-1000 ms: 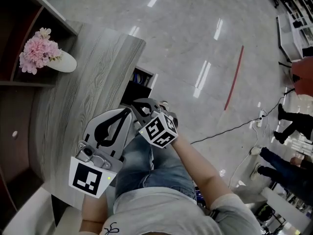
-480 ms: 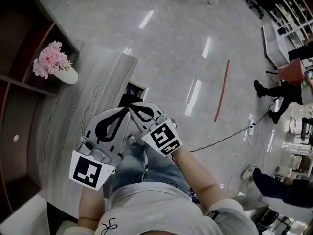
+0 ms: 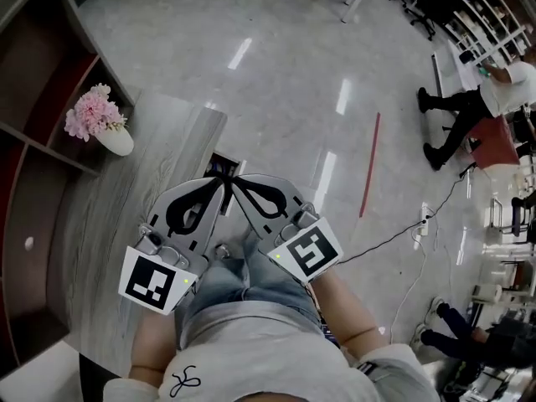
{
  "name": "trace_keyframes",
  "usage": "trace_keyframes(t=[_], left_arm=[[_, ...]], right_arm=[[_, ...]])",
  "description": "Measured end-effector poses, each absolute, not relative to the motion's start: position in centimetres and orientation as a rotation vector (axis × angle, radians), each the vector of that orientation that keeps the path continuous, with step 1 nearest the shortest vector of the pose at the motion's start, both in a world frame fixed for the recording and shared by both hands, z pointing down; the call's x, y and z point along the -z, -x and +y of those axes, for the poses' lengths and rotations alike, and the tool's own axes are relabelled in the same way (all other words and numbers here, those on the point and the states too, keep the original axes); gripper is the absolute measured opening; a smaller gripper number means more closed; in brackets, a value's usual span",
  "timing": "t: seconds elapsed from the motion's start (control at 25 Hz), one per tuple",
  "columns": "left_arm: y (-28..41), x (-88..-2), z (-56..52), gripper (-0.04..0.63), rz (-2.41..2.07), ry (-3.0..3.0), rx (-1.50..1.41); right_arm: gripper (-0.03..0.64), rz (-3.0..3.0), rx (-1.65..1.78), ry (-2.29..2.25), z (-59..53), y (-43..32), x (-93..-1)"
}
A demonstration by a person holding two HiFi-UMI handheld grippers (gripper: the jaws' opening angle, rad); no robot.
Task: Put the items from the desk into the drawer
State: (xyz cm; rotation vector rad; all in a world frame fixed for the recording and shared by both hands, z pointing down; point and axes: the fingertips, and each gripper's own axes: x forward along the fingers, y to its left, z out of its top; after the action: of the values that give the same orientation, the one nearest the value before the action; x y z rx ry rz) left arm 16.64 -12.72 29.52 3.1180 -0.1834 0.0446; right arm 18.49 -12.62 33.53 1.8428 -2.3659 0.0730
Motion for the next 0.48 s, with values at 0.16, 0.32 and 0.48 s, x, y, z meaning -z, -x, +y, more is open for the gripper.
trace_keyframes(t=[0.16,0.32,0.48], left_arm=[[-16.7,-28.6,-12.1,0.011,-0.166,-3.135,-0.020],[-16.5,-28.3,-11.9,0.011,-0.162,-3.146,-0.007],[-16.0,-28.4,-11.8,0.011,-0.171,-3.147,-0.013]], right_arm=[[0.008,-2.395,-0.045,-1.886,-11.1,-18.5,-31.3],[0.008,-2.442,0.003,-1.918,-10.5,-18.4,-29.6],[0.008,-2.460,-0.002,-1.929,-10.0,-18.2,-29.1]])
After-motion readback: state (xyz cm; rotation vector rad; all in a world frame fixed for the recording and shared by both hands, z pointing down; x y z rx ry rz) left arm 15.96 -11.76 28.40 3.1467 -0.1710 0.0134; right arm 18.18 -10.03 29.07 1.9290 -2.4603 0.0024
